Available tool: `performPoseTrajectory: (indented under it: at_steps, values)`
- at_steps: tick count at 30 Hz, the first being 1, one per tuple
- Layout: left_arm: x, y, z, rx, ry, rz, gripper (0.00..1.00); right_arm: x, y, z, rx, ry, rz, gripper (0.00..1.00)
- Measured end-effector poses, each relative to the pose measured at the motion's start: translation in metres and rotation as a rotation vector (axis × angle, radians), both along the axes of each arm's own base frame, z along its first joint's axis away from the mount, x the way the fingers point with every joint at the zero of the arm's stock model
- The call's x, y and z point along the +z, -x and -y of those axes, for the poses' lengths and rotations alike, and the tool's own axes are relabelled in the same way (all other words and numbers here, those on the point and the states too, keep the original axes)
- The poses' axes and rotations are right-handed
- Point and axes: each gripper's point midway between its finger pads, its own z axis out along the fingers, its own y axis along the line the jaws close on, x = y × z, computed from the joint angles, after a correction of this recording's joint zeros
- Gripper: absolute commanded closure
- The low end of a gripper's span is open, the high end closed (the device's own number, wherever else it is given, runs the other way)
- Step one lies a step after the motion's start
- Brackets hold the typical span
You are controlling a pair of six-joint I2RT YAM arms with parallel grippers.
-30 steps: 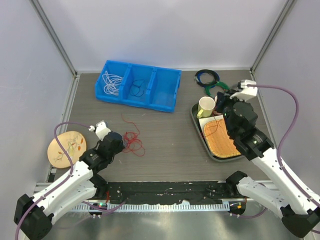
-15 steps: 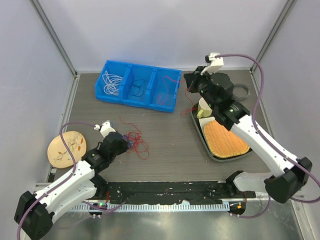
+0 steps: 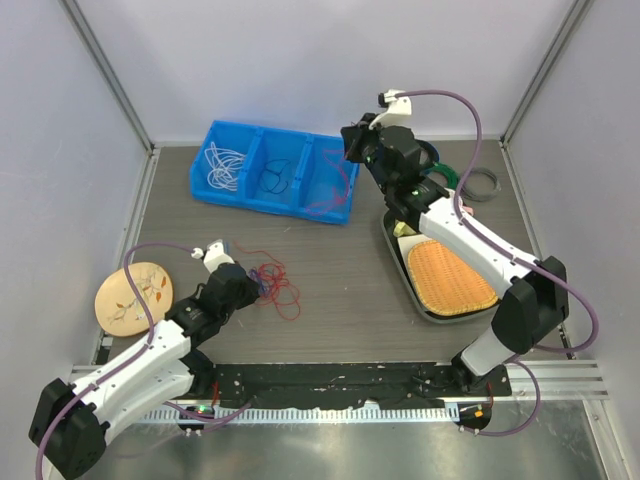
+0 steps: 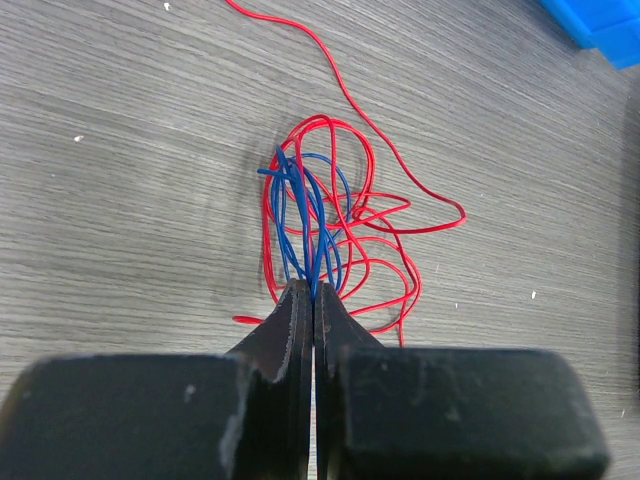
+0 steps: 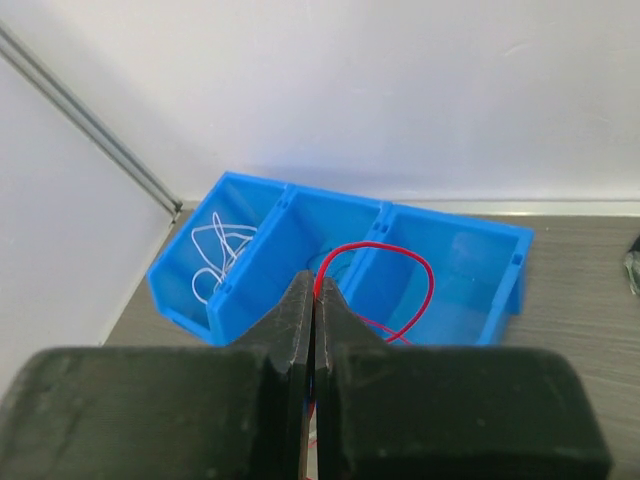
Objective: Untangle the cables
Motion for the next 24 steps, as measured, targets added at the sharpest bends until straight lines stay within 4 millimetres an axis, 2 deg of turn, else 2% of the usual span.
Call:
performPoseTrajectory:
  at_steps: [9, 14, 20, 24]
  values:
    - [0.000, 0.000, 0.000, 0.001, -0.001, 0.000, 1.00, -0.004, -0.039, -0.009, -0.087, -0.027, 0.033, 0.99]
    - [0.000, 0.000, 0.000, 0.001, -0.001, 0.001, 1.00, -0.020, -0.057, -0.012, -0.131, 0.000, 0.023, 0.99]
    - [0.001, 0.000, 0.000, 0.001, 0.000, 0.002, 1.00, -0.028, -0.089, -0.016, -0.206, 0.038, 0.049, 0.99]
    - [0.000, 0.000, -0.001, 0.002, 0.001, 0.005, 1.00, -0.045, -0.104, -0.016, -0.253, 0.081, 0.042, 0.99]
